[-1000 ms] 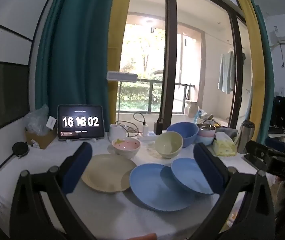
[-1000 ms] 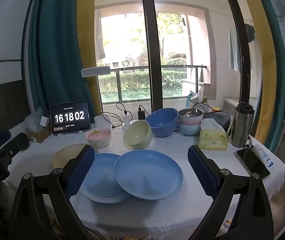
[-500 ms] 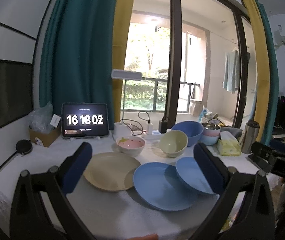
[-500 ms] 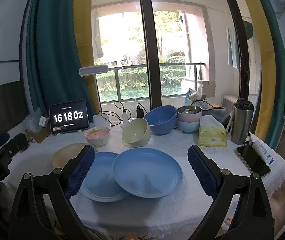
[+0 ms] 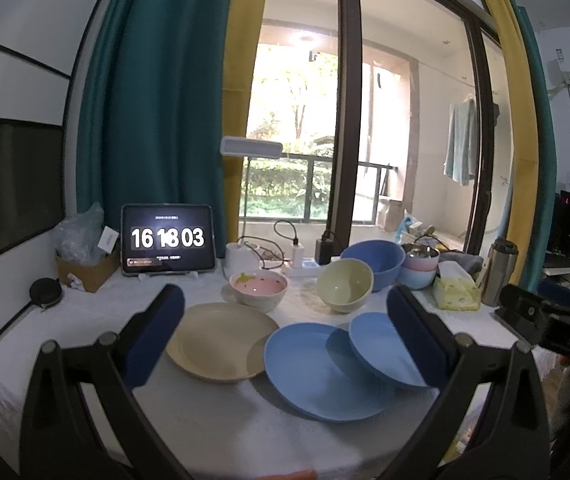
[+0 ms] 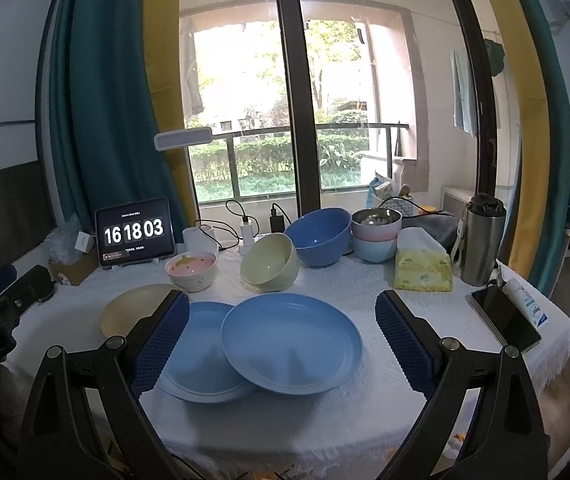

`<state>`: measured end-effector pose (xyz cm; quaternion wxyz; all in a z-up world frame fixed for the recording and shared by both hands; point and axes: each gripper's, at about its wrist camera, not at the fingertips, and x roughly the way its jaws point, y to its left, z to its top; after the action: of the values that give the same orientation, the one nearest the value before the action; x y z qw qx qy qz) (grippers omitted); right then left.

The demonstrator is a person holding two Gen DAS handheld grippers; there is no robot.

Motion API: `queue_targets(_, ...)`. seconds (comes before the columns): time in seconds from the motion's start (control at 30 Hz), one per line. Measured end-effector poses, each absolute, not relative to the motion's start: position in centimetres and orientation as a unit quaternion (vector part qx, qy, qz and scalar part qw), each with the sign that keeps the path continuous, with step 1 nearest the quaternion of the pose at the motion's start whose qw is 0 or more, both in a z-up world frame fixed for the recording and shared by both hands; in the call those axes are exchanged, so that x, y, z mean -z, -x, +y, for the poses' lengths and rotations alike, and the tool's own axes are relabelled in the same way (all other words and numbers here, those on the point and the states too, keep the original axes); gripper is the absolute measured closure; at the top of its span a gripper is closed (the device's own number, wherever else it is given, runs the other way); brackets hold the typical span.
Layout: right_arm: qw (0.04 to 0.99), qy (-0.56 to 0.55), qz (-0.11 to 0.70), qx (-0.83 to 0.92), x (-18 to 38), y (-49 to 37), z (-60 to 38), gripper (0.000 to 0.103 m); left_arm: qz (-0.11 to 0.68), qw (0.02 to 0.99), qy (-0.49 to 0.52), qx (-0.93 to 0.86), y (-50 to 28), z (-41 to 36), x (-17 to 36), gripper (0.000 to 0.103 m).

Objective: Organize plates and bowls

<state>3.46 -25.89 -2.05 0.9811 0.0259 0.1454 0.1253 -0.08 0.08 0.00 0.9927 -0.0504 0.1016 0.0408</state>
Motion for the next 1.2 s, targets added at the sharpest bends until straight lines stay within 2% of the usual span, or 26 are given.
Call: queue_targets(1.2, 0.979, -0.03, 0.158, -0.123, 2.61, -4.09, -26.14, 0.006, 0.103, 0.993, 0.045, -0.039, -0.21, -0.24, -0.11, 0.001)
